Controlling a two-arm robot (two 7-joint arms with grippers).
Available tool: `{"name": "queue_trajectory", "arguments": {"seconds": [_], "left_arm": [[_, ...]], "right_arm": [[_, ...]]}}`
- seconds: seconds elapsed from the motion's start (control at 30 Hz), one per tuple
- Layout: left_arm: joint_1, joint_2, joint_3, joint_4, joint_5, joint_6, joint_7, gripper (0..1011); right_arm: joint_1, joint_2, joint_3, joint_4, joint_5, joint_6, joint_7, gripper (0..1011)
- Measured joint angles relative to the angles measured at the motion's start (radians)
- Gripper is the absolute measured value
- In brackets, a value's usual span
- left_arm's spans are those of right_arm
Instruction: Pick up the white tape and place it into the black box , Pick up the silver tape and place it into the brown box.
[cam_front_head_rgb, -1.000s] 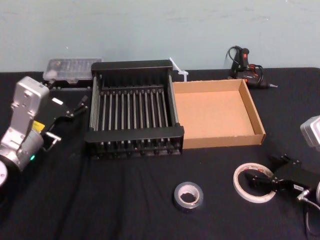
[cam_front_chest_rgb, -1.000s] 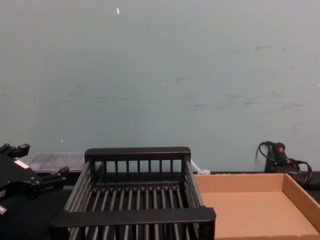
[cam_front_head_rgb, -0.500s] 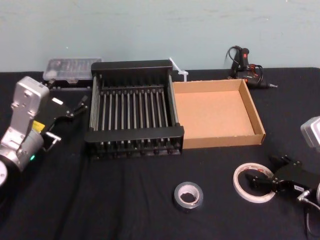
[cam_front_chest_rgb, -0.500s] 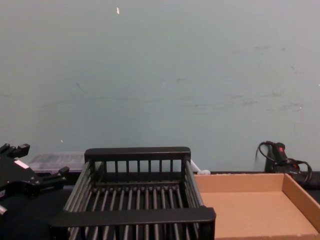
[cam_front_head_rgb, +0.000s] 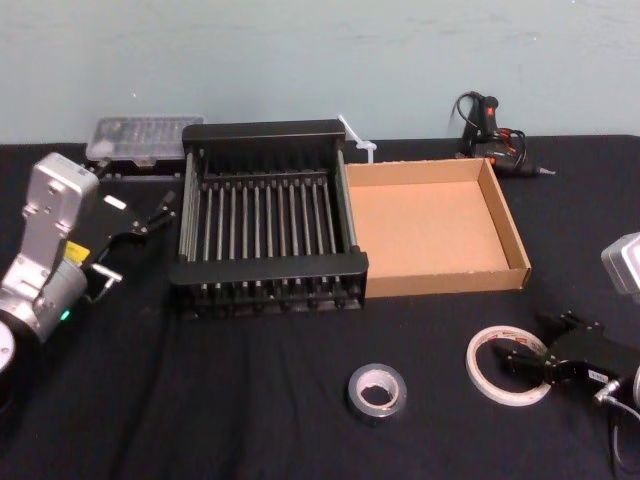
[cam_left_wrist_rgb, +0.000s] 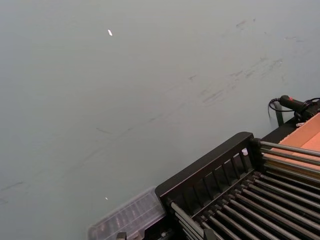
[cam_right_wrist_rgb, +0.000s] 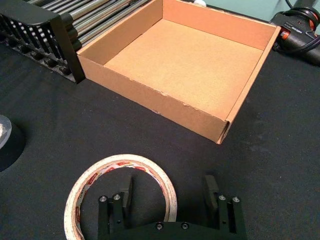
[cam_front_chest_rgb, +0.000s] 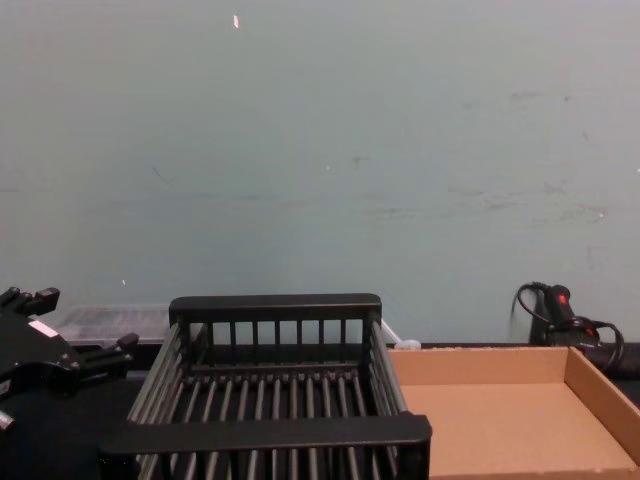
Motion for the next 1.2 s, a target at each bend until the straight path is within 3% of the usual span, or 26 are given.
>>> {"name": "queue_trajectory", "arguments": {"seconds": [0.33,0.47,0.73,0.83,0.97,1.2], "left_arm": [[0.0,0.0,0.0,0.0,0.0,0.0,0.0,1001],[0.0,0.0,0.0,0.0,0.0,0.0,0.0,1001],[0.0,0.0,0.0,0.0,0.0,0.0,0.0,1001],[0.0,0.0,0.0,0.0,0.0,0.0,0.0,1001],[0.0,0.0,0.0,0.0,0.0,0.0,0.0,1001],[0.0,0.0,0.0,0.0,0.0,0.0,0.0,1001]], "right_arm": [[0.0,0.0,0.0,0.0,0.0,-0.001,0.0,677],[0.0,0.0,0.0,0.0,0.001,-0.001,0.0,503],[0.0,0.0,0.0,0.0,0.001,-0.001,0.0,300],[0.0,0.0,0.0,0.0,0.001,-0.001,0.0,161],[0.0,0.0,0.0,0.0,0.001,-0.001,0.0,108],[0.0,0.0,0.0,0.0,0.001,-0.001,0.0,99]]}}
